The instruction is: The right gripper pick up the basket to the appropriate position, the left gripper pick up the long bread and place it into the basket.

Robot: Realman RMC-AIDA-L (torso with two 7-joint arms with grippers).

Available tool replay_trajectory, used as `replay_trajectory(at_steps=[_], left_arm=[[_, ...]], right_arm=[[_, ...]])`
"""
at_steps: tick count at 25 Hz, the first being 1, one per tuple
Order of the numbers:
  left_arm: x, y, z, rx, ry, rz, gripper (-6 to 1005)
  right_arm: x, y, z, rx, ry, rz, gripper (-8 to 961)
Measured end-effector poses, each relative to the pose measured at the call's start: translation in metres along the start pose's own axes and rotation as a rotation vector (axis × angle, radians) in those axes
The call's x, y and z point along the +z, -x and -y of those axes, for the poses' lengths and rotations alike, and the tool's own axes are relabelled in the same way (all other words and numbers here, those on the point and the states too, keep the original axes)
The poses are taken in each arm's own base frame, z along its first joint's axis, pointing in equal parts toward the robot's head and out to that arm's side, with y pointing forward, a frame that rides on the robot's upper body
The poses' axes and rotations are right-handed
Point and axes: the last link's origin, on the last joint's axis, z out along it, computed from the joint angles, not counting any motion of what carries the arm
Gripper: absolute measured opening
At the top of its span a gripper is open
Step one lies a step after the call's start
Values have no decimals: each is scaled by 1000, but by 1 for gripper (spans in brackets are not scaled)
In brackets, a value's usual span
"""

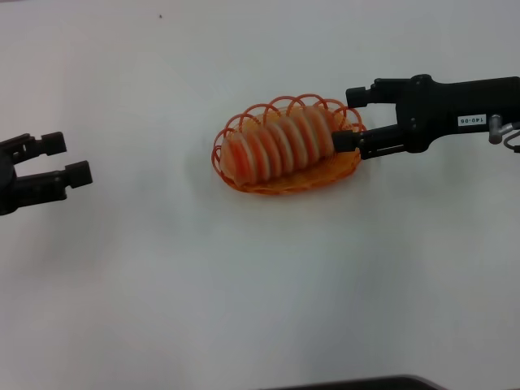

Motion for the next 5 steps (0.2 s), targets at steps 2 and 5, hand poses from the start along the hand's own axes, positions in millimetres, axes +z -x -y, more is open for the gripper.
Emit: replay_trajectory(at_steps=[2,5], left_arm=[[4,2,1,-8,6,-8,936],[6,4,2,-18,4,-15,936]], right_arm=[[1,0,0,1,2,0,959],[1,1,0,2,4,1,959]])
